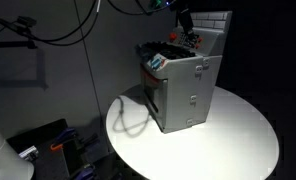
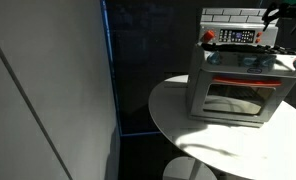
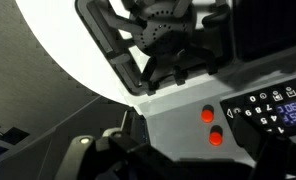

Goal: Press the top orange button to the right of the microwave control panel of the stove

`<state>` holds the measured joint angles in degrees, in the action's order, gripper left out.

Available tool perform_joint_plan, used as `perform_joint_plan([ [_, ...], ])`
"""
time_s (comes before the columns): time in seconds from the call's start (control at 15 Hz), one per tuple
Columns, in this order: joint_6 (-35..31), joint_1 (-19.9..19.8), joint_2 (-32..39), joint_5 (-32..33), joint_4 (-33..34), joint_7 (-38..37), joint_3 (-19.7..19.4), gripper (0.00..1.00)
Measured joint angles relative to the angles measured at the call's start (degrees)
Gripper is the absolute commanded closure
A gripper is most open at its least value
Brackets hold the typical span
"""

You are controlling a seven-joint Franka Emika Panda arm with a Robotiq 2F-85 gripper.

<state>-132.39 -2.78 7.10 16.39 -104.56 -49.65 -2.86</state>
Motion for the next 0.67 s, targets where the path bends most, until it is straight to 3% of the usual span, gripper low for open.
perform_joint_plan([
  [0.67, -1.6, 0.2, 1.9, 0.0, 1.0, -0.7, -1.5, 0.00],
])
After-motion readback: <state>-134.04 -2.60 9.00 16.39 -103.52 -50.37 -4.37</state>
